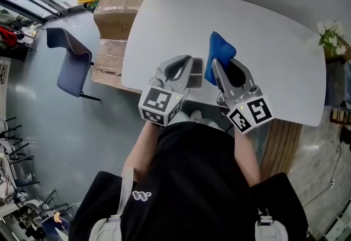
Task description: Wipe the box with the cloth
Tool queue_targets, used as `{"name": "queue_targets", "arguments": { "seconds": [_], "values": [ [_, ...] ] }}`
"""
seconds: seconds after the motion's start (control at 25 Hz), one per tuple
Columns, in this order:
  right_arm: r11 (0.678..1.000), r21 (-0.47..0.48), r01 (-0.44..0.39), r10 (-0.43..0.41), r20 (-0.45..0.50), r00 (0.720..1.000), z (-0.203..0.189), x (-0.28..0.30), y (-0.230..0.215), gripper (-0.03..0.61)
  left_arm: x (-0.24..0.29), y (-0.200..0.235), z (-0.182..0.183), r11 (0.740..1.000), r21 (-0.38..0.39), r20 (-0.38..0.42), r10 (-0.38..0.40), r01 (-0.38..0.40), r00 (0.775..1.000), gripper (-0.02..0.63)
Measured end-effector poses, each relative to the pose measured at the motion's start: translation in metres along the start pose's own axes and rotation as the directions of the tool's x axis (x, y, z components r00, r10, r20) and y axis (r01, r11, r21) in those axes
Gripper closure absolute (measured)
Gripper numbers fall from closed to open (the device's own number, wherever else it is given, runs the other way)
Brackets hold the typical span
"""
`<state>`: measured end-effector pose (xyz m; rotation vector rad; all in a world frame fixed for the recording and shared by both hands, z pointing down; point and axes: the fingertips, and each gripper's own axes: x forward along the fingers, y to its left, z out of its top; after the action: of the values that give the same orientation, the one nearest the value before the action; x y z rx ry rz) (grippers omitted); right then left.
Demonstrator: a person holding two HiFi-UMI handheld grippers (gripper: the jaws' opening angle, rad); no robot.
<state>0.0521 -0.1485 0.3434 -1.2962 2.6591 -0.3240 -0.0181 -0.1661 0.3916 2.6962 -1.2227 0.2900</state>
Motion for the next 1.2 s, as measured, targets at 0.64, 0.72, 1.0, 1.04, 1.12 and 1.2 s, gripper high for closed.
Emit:
{"name": "queue_targets", "arguments": {
  "seconds": [0.64,0.72,1.0,1.04,1.12,1.2],
  "values": [
    [0.968,-0.117,0.221,-0.223,0.0,0.975,0.014,0.008,-0.001,0.523,-0.022,-0.012,0.061,0.966,-0.01,0.242,0.254,-0.26,0.936,0.614],
    [0.962,-0.129,0.24,-0.242,0.001,0.97,0.013,0.006,-0.002,0.525,-0.021,-0.015,0.063,0.968,-0.012,0.248,0.247,-0.252,0.937,0.614],
    [0.961,-0.152,0.233,-0.236,-0.004,0.972,0.013,0.004,-0.001,0.525,-0.022,-0.015,0.065,0.968,-0.044,0.254,0.251,-0.248,0.934,0.614],
    [0.96,-0.154,0.232,-0.236,-0.005,0.972,0.012,0.004,-0.001,0.525,-0.021,-0.014,0.064,0.967,-0.049,0.254,0.255,-0.251,0.933,0.614],
    [0.961,-0.156,0.229,-0.233,-0.009,0.972,0.011,0.004,-0.002,0.525,-0.02,-0.013,0.063,0.965,-0.058,0.252,0.261,-0.255,0.932,0.614],
    [0.961,-0.159,0.224,-0.229,-0.012,0.973,0.009,0.003,-0.003,0.525,-0.019,-0.013,0.063,0.966,-0.054,0.256,0.257,-0.251,0.932,0.614]
  ]
}}
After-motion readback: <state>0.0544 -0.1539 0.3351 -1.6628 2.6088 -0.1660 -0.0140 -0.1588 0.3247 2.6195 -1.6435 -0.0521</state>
